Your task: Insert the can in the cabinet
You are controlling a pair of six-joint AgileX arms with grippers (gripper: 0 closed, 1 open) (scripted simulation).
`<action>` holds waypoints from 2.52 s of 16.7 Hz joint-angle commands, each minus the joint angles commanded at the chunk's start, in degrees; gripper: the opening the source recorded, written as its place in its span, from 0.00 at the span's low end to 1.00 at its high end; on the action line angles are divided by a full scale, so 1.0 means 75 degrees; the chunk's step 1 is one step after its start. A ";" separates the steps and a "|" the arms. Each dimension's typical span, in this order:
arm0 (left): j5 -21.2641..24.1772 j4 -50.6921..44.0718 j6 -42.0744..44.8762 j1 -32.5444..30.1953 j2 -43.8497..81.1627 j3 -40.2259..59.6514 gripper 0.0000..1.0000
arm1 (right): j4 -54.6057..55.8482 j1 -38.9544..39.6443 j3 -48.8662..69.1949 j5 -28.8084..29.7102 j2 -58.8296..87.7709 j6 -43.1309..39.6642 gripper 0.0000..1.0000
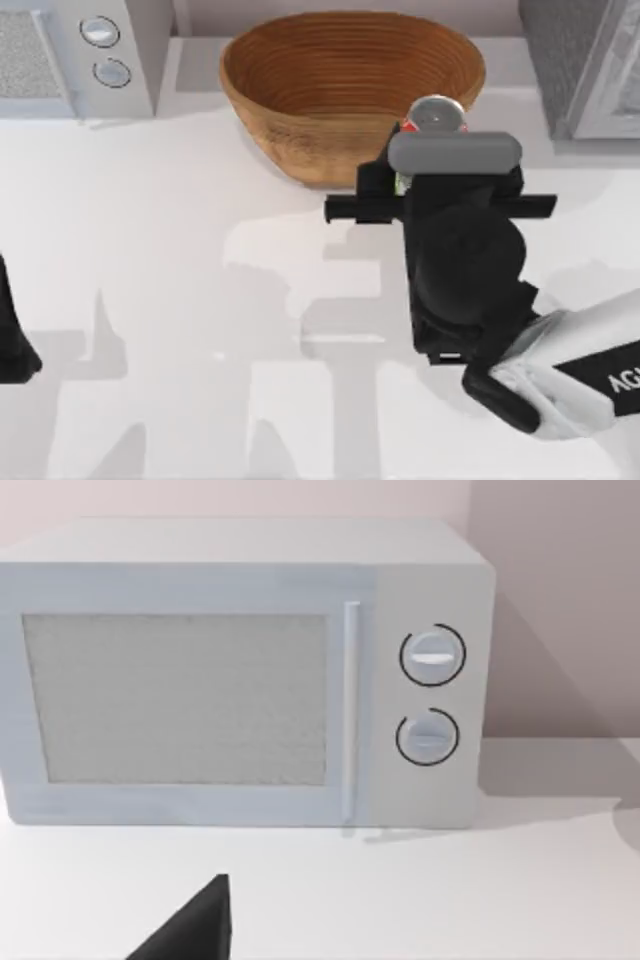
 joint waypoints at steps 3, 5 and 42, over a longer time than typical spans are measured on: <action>0.0000 0.0000 0.0000 0.0000 0.0000 0.0000 1.00 | -0.0398 0.0044 -0.0015 0.0016 -0.0405 0.0010 0.00; 0.0000 0.0000 0.0000 0.0000 0.0000 0.0000 1.00 | -0.0398 0.0044 -0.0015 0.0016 -0.0405 0.0010 0.00; 0.0000 0.0000 0.0000 0.0000 0.0000 0.0000 1.00 | -0.8782 -0.6362 -0.5547 -0.6613 -1.4394 -0.0105 0.00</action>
